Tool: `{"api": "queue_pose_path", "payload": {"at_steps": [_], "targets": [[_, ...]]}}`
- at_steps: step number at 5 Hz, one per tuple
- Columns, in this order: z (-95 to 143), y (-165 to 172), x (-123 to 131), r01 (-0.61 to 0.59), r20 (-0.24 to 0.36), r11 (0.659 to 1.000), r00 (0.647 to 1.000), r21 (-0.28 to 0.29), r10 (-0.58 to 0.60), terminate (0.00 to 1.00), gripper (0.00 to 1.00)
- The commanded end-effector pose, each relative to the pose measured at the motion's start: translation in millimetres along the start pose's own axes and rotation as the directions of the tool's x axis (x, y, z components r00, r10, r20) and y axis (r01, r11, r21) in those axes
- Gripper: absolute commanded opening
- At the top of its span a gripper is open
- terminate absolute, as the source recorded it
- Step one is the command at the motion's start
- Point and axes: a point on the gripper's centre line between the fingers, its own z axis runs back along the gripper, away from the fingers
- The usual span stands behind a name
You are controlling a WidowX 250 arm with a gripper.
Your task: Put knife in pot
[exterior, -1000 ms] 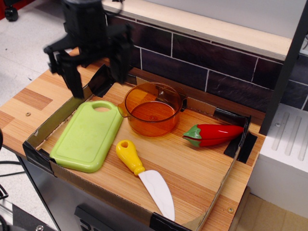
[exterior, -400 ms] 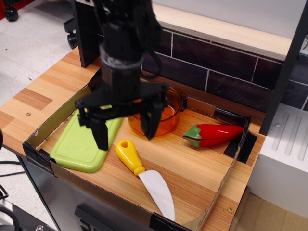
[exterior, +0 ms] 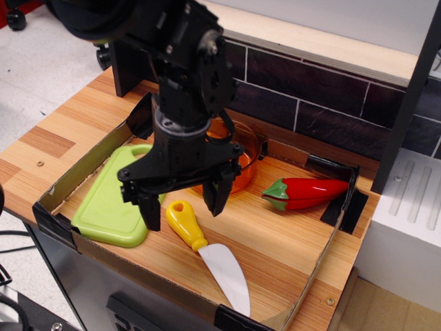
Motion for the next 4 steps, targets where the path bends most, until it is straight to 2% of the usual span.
{"api": "queue_pose_path", "payload": {"at_steps": [1,2,3,4], "targets": [[-12,-7,4,-0.011,0.021,1.000,1.000,0.010,0.011,0.00,1.00],[-20,-6,1,0.001,0.026,1.000,1.000,0.017,-0.001,0.00,1.00],[-29,-8,2,0.007,-0.001,1.000,1.000,0.024,-0.007,0.00,1.00],[-31,-14,1,0.013,-0.044,1.000,0.999,0.006,-0.013,0.00,1.00]]}}
